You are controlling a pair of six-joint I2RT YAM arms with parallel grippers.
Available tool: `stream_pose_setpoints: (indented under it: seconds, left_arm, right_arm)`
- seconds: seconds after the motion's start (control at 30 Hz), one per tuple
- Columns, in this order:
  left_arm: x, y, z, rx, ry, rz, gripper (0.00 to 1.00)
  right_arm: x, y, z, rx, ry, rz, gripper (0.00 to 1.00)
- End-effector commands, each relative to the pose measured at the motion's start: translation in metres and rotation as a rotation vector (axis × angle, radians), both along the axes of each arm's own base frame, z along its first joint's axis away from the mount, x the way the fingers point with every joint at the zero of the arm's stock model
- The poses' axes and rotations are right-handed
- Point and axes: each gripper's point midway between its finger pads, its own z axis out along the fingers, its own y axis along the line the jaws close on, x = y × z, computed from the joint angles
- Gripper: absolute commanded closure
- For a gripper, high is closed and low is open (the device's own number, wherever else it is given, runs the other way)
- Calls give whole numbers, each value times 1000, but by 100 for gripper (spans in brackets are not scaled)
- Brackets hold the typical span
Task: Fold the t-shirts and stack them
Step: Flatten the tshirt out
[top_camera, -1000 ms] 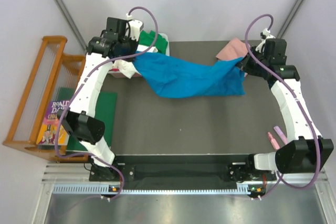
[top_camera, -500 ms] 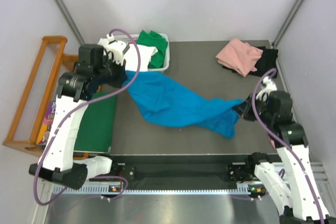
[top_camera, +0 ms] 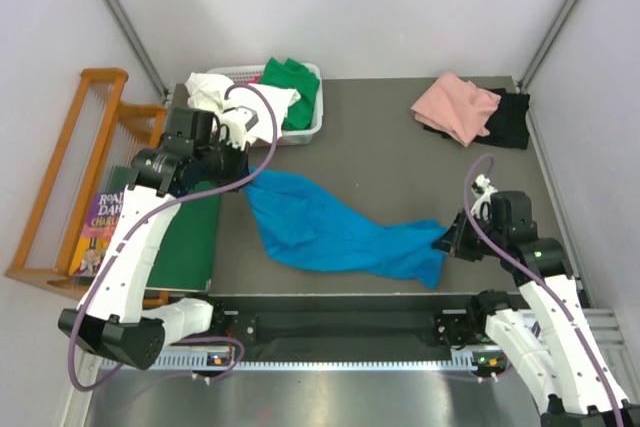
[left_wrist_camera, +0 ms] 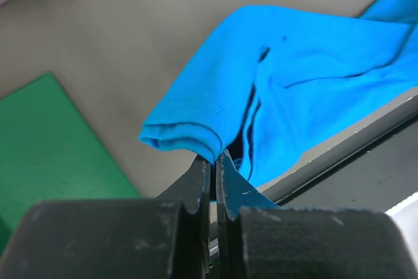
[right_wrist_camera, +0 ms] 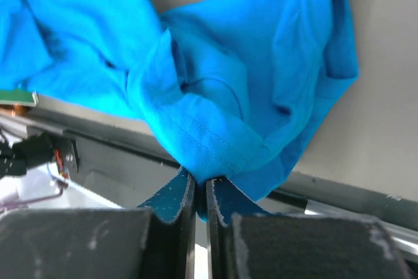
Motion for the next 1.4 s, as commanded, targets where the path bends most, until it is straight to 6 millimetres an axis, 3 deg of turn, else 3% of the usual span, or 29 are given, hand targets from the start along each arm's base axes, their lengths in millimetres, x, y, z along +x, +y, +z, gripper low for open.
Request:
stream_pose_setpoints:
  seconds: [0.0, 0.13, 0.23, 0.3, 0.37, 0.4, 0.5, 0.53, 0.63, 0.73, 0.77, 0.87, 0.97, 1.07, 1.23, 1.37]
  left_arm:
    - [5, -10, 31, -74, -76, -22, 100]
    - [2, -11, 32, -78, -74, -28, 100]
    - [2, -13, 35, -89, -74, -31, 100]
    - [3, -14, 35, -95, -69, -32, 100]
    - [3, -16, 36, -105, -66, -35, 100]
    - [4, -17, 37, -110, -66, -35, 100]
    - [5, -17, 37, -110, -63, -32, 100]
    - [6, -17, 37, -107, -67, -32, 100]
    - [5, -14, 37, -93, -71, -27, 100]
    - [2, -12, 34, -87, -70, -21, 100]
    - [2, -12, 33, -86, -68, -21, 100]
    - [0, -11, 30, -85, -67, -18, 100]
    - [0, -7, 31, -68, -75, -8, 100]
    - [-2, -4, 29, -49, -82, -6, 100]
    - [-4, -3, 21, -46, -73, -5, 100]
    - [-6, -4, 20, -58, -68, -5, 100]
  right_arm:
    - [-19, 16, 7, 70, 14, 77, 95]
    - [-69, 21, -33, 117, 162, 127, 95]
    - [-102, 17, -47, 131, 235, 140, 91]
    - [-119, 18, -49, 161, 263, 149, 79]
    - [-123, 18, -46, 169, 252, 148, 64]
    - [-123, 17, -43, 161, 245, 152, 61]
    - [-102, 14, -26, 114, 187, 140, 50]
    - [-86, 16, -11, 118, 114, 141, 50]
    - [-46, 15, 6, 68, 25, 111, 50]
    - [-12, 13, 10, 15, -10, 79, 50]
    - [9, 10, 8, -20, -31, 54, 51]
    - [41, 10, -2, -63, -39, 27, 56]
    - [50, 6, -26, -116, 21, 25, 57]
    - [56, 7, -32, -122, 36, 22, 59]
    - [57, 7, -19, -112, 20, -13, 61]
    - [49, -9, -30, -192, 64, -52, 64]
